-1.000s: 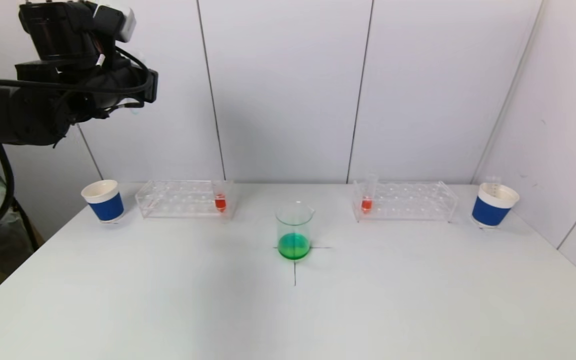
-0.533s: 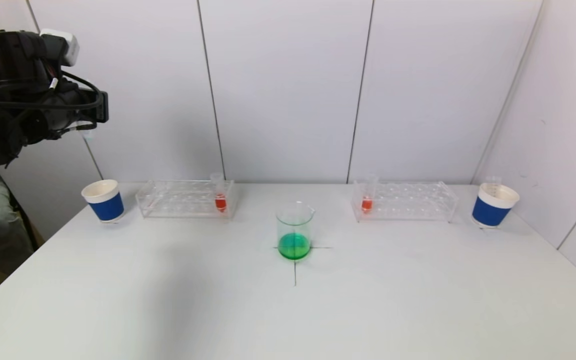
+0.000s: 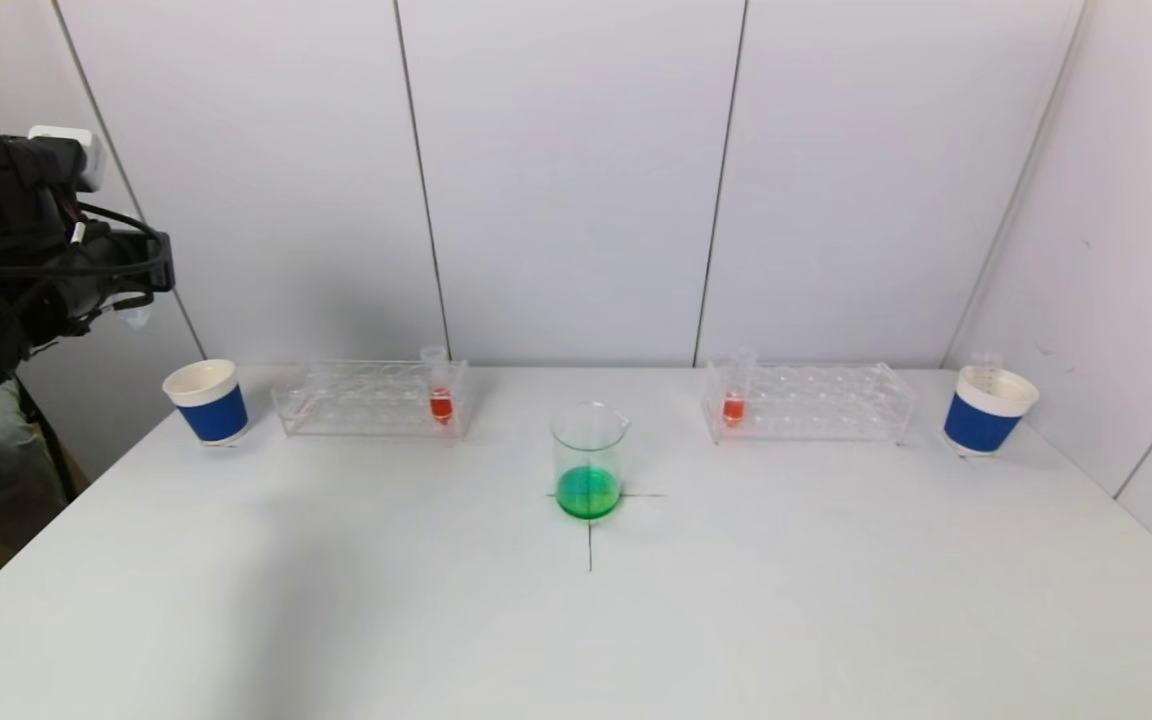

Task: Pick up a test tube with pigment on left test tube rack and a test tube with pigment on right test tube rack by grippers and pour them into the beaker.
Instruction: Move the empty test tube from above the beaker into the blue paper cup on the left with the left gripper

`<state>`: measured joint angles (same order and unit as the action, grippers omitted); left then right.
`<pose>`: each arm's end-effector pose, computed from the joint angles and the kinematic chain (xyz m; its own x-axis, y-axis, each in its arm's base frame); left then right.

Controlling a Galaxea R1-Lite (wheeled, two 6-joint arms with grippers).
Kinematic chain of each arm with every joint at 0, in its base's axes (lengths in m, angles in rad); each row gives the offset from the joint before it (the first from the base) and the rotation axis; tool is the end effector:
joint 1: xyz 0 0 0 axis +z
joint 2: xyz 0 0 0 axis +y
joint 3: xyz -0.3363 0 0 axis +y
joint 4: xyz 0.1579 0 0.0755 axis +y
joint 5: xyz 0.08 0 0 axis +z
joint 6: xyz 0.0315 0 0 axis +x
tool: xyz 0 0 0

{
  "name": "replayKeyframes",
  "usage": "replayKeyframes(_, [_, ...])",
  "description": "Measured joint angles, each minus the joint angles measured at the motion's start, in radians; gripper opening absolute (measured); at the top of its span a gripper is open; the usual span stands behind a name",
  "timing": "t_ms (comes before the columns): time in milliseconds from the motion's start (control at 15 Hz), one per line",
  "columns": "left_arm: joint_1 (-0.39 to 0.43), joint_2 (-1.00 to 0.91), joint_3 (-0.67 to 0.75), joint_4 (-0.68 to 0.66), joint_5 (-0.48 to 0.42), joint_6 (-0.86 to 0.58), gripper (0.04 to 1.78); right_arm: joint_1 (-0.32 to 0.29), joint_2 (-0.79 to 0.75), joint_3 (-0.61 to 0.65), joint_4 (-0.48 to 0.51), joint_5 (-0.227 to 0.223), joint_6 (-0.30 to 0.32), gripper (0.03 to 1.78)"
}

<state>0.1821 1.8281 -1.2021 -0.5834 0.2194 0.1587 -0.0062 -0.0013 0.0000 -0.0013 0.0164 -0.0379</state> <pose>0.3611 0.0735 0.2892 0.9196 0.3906 -0.0416 -0.3791 0.9102 0.1670 -0.0670 0.0009 0.0756 0.9999 0.0102 0.0026 -0.0101 0.9992 -0.0379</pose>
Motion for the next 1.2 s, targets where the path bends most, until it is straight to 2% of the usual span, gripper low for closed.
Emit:
replayKeyframes(333, [0.023, 0.093, 0.023, -0.122, -0.006, -0.070, 0.45, 0.000, 0.000, 0.000, 0.000, 0.000, 0.000, 1.76])
replayKeyframes(867, [0.051, 0.314, -0.009, -0.371, -0.026, -0.089, 0.45, 0.000, 0.000, 0.000, 0.000, 0.000, 0.000, 1.76])
replayKeyframes(1200, [0.066, 0.416, -0.040, -0.424, -0.036, -0.090, 0.45, 0.001, 0.000, 0.000, 0.000, 0.000, 0.000, 1.76])
